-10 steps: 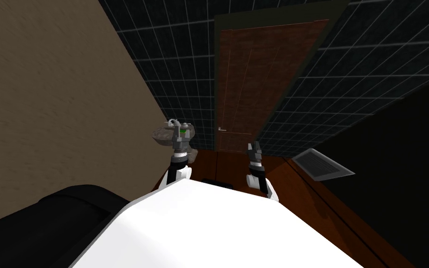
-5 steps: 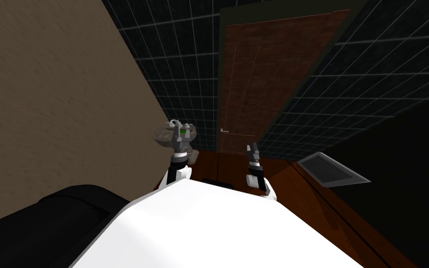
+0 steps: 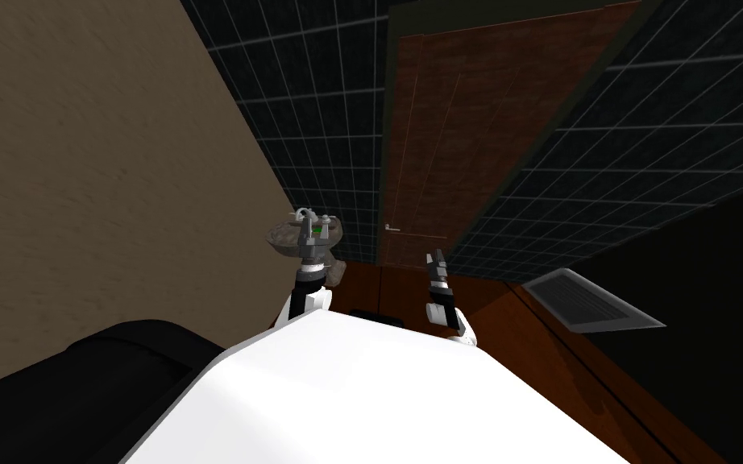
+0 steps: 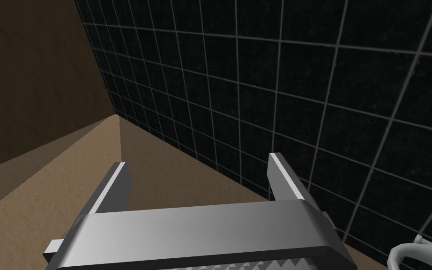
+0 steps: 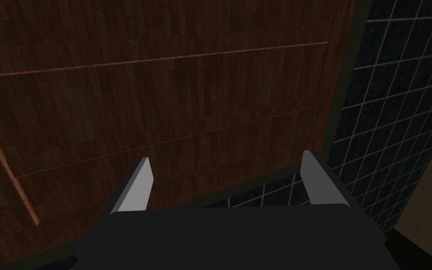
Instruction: Pull the door open
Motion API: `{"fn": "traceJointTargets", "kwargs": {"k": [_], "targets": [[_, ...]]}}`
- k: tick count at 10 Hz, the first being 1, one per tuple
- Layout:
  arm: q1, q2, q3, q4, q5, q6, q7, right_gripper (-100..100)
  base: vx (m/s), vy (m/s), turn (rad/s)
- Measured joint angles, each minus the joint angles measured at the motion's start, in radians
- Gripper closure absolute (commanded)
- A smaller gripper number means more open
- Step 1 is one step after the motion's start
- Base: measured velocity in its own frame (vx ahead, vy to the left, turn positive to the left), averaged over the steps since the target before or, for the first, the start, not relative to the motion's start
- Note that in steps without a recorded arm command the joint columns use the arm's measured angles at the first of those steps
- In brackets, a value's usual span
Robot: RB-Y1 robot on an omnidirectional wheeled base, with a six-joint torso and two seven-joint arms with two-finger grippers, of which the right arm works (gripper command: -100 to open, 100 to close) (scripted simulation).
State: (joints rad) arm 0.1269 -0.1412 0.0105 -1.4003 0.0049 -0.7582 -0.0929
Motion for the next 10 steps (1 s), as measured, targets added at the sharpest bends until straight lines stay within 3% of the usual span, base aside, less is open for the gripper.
{"fn": "traceJointTargets", "kwargs": {"k": [10], "targets": [[-0.076,-0.017,-0.014,0.21,-0.018,-0.023,-0.011,-100,0.061,0.054,0.027]]}}
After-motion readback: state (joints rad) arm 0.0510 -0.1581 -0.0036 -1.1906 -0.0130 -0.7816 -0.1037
